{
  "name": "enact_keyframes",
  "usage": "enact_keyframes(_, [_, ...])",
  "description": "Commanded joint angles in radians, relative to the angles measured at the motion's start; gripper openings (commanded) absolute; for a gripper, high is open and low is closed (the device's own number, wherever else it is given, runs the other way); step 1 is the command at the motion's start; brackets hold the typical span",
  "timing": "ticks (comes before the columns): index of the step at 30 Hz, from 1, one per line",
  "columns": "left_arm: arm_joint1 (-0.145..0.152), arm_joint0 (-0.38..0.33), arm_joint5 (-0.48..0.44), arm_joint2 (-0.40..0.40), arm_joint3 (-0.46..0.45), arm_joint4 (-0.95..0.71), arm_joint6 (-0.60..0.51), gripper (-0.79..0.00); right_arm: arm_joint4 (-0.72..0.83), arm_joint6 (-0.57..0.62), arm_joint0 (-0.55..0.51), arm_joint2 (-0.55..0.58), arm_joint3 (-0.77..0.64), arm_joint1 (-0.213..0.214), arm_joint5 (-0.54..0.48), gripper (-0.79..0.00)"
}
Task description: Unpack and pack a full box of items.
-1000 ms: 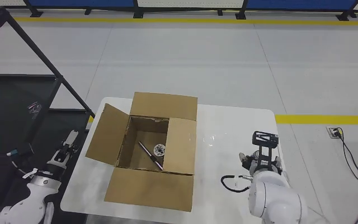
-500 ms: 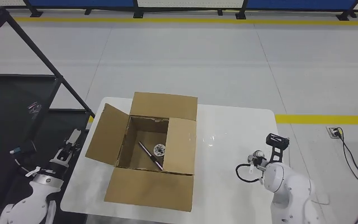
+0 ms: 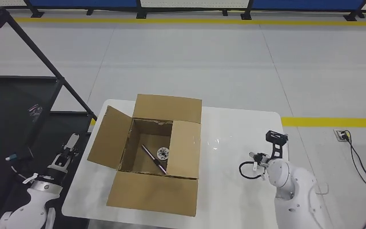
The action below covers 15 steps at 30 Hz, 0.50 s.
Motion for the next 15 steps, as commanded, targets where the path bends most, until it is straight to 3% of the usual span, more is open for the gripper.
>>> enact_keyframes(1, [0.000,0.002,-0.001,-0.005,0.002,-0.007,-0.002,0.000,-0.007,0.011,0.019,-0.002,0.031,0.002,0.009,-0.246])
enact_keyframes(2, [0.000,0.003,-0.002,-0.008,0.003,-0.010,-0.003,0.000,-0.009,0.014,0.028,-0.005,0.045,0.002,0.013,-0.296])
enact_keyframes(3, [0.001,0.003,-0.002,-0.011,0.004,-0.012,-0.005,0.000,-0.007,0.014,0.035,-0.008,0.058,0.002,0.013,-0.419])
enact_keyframes(7, [0.002,0.001,-0.001,-0.019,0.005,-0.014,-0.010,0.000,-0.005,0.010,0.049,-0.013,0.081,0.004,0.025,-0.640])
enact_keyframes(11, [0.002,-0.004,0.003,-0.020,0.005,-0.012,-0.015,0.000,-0.008,0.000,0.038,-0.021,0.061,0.005,0.041,-0.773])
enact_keyframes(15, [0.003,-0.010,0.006,-0.019,0.005,-0.008,-0.021,0.000,-0.010,-0.013,0.013,-0.040,0.003,0.004,0.058,-0.785])
